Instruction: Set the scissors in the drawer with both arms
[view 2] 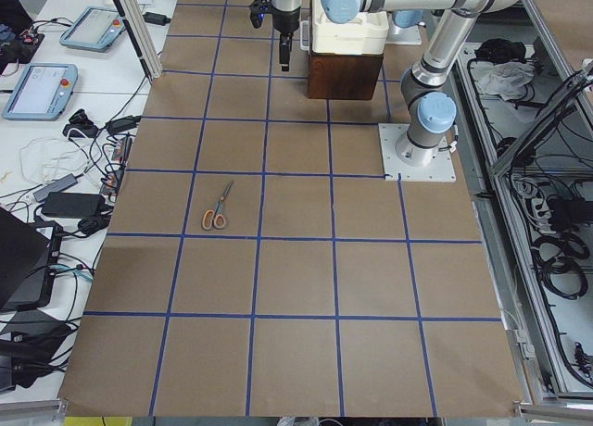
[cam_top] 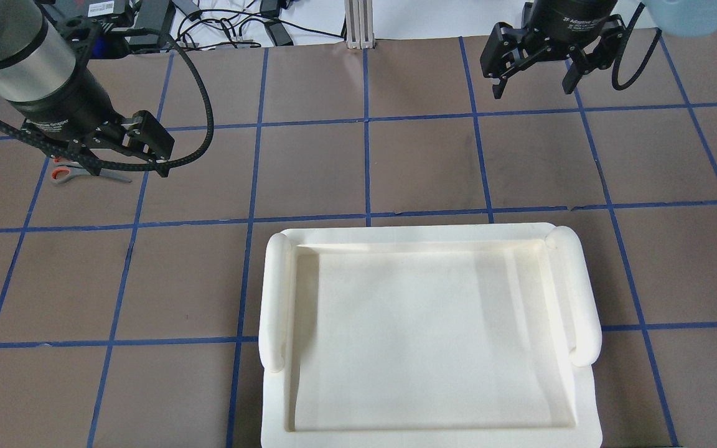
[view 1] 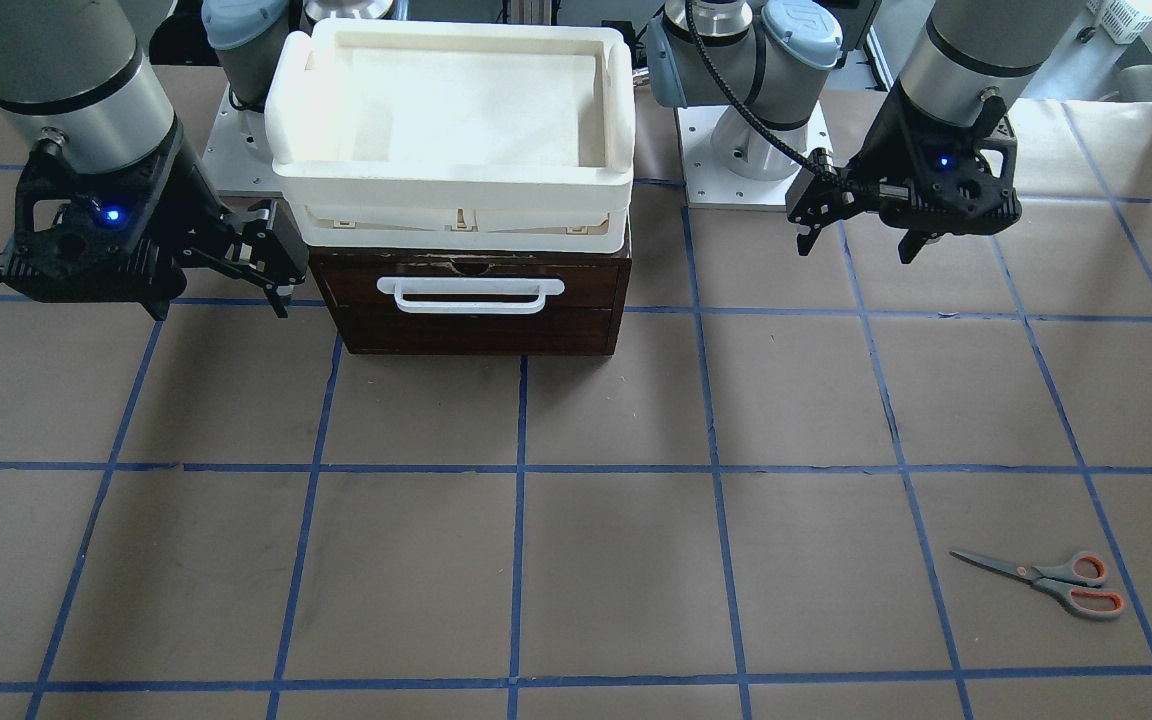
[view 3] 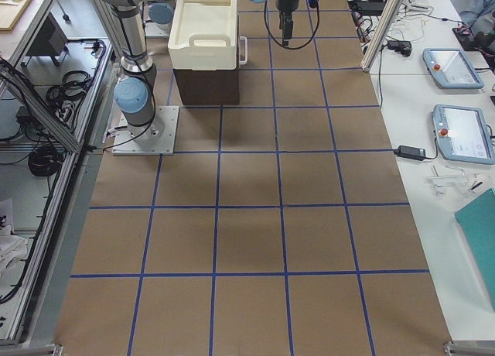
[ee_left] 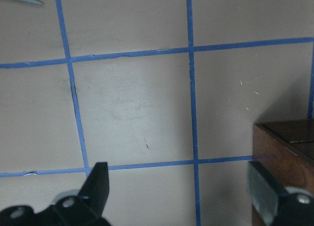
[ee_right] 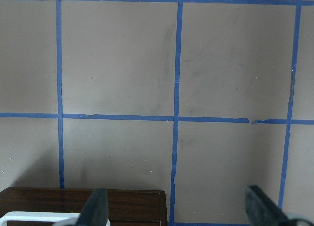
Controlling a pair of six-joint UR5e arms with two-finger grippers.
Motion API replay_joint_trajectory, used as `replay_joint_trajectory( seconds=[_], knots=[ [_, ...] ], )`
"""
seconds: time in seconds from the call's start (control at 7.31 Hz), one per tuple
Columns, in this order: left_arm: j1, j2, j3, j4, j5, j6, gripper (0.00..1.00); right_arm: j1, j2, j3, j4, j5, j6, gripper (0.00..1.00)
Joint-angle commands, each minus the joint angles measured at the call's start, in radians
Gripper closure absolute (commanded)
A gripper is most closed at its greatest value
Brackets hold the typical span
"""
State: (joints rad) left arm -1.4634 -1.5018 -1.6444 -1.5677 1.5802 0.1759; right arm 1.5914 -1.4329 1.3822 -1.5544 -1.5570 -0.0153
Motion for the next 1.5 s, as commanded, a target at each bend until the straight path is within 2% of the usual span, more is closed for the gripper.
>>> replay_joint_trajectory(
  seconds=[0.0,0.27,0.68,0.96,1.37],
  knots=[
    [0.000,0.000,0.000,0.000,0.004,0.001,0.00,0.001,0.002,0.001,0.001,-0.001,0.000,0.00],
    [0.000,0.000,0.000,0.000,-0.002,0.000,0.00,-0.001,0.005,0.003,-0.034,-0.002,-0.030,0.00],
    [0.003,-0.002,0.000,0.000,0.007,0.001,0.00,0.024,-0.001,0.020,-0.023,0.028,-0.081,0.00],
    [0.026,-0.012,0.002,0.011,0.001,0.013,0.00,0.096,0.043,0.020,-0.036,0.028,-0.301,0.00],
    [0.186,-0.044,0.002,0.018,0.010,0.346,0.00,0.209,0.114,0.020,-0.033,0.026,-0.527,0.00]
  ],
)
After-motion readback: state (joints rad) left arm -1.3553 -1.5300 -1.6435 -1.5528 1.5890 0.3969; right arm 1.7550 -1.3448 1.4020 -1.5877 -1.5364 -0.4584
